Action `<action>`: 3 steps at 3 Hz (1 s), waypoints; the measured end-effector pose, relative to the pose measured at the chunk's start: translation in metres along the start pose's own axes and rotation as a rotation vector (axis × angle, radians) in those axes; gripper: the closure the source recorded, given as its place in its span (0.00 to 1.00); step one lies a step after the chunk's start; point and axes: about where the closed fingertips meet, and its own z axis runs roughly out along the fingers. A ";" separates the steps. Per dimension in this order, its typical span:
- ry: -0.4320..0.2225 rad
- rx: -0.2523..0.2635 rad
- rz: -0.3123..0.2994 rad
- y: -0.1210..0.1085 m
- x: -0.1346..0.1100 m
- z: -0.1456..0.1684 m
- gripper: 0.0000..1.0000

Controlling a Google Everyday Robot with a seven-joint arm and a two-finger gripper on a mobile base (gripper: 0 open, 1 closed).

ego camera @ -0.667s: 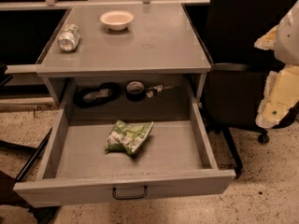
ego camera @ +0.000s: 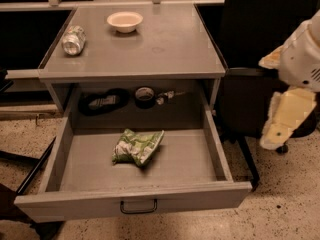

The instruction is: Pick green jalapeno chip bag from top drawer and place on counter

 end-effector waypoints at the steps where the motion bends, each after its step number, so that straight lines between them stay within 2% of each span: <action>1: -0.095 -0.058 -0.015 0.026 -0.020 0.052 0.00; 2: -0.208 -0.109 -0.053 0.052 -0.054 0.104 0.00; 3: -0.208 -0.109 -0.053 0.052 -0.054 0.103 0.00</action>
Offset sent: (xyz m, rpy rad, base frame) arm -0.0168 0.1341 -0.1520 0.3360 0.0839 0.2065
